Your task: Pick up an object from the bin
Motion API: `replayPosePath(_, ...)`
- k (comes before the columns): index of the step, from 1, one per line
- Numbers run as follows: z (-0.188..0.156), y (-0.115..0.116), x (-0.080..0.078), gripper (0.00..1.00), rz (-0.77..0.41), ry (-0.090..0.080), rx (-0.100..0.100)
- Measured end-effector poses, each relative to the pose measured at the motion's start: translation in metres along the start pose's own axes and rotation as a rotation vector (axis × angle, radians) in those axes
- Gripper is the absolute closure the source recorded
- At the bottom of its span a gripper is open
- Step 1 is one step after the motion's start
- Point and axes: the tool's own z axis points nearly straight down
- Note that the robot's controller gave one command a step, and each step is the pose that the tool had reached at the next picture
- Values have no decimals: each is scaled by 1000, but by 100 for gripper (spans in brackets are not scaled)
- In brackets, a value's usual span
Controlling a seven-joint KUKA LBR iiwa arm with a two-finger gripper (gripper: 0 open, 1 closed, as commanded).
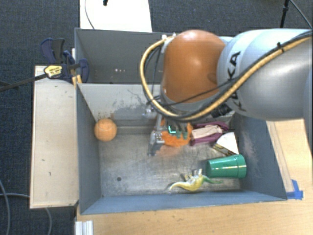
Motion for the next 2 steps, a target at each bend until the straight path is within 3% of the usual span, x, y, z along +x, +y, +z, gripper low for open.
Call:
replayPosePath(1, -3, -1, -2, 0, 3, -6, -1)
replayPosePath(2, 34, -11, -10, 0, -12, -15, -4)
